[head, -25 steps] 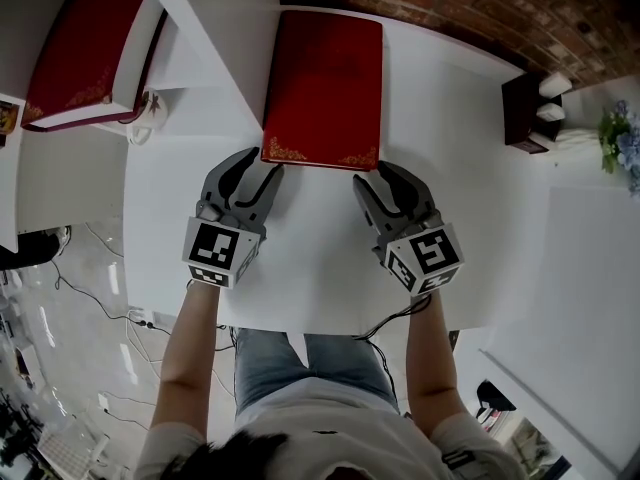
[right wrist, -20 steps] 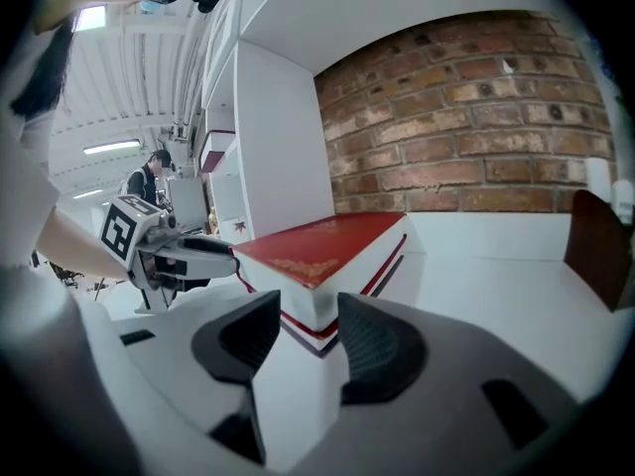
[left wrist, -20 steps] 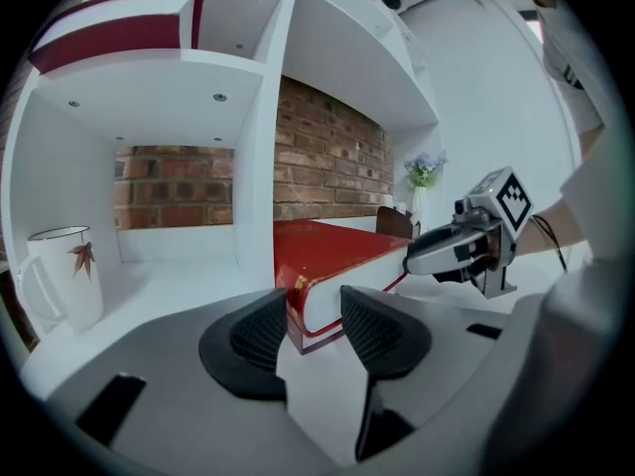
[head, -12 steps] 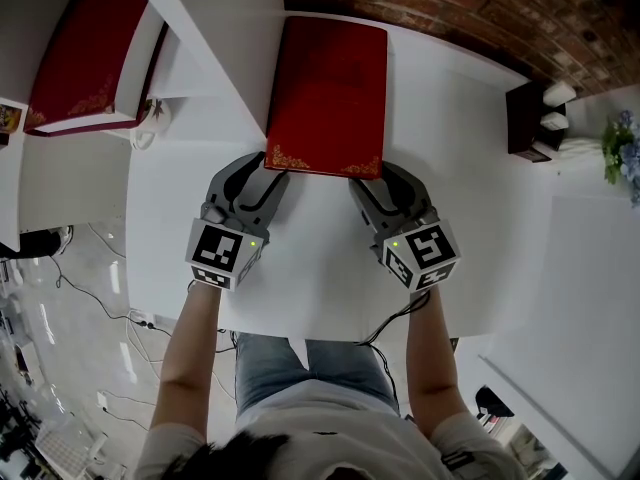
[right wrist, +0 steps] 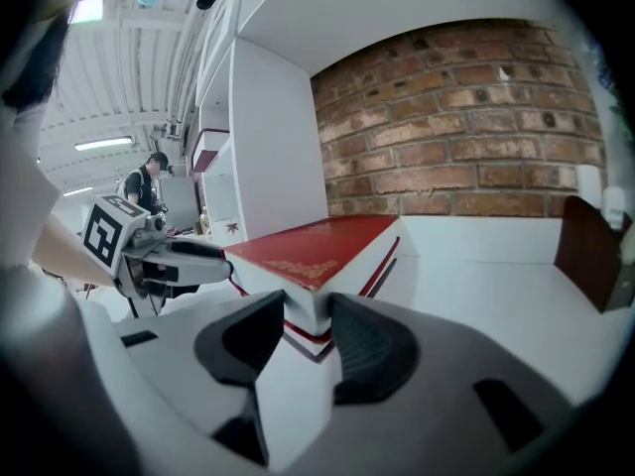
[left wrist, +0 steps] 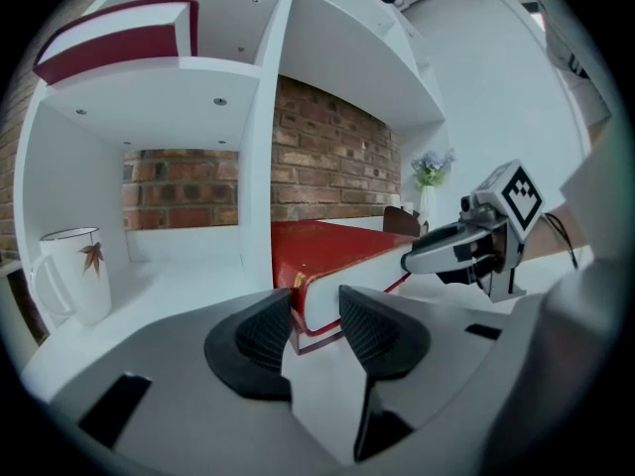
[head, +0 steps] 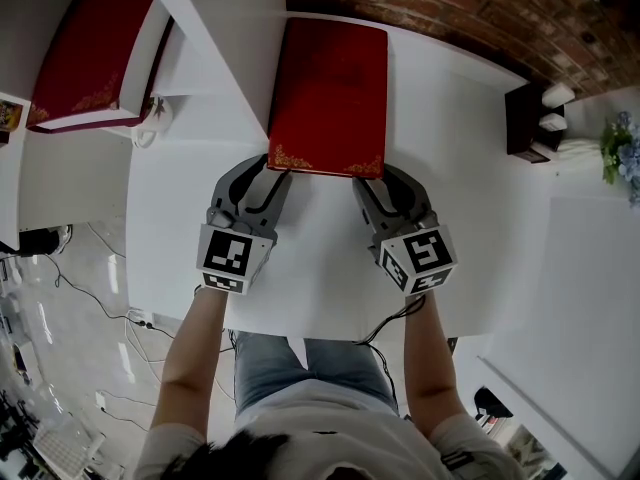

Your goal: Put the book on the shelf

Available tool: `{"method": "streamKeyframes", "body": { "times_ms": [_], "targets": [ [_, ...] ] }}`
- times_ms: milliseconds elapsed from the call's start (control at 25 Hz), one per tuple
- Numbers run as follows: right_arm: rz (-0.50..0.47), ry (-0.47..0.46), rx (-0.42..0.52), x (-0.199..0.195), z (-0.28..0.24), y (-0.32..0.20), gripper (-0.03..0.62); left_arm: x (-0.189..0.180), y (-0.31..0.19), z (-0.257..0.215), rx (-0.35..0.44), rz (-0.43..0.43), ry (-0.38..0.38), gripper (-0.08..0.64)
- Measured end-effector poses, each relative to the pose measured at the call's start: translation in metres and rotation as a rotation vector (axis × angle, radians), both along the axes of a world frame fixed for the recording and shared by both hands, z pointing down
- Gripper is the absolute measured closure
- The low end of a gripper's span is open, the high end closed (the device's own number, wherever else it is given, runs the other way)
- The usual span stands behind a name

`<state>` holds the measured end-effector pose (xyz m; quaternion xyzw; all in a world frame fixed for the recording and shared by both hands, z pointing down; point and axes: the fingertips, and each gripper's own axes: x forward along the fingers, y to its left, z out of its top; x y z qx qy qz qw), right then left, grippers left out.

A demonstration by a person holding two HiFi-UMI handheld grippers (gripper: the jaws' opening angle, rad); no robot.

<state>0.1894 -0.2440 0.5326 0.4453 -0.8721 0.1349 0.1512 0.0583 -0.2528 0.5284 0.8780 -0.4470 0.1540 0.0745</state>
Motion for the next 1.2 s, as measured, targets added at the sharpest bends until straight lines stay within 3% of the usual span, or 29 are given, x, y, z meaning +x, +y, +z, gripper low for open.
{"method": "streamKeyframes", "body": {
  "times_ms": [1200],
  "targets": [
    [0.075,-0.017,0.187,0.016,-0.1,0.049,0.462,0.015,0.046,-0.098,0.189,0.014,0.032,0.417]
  ]
}}
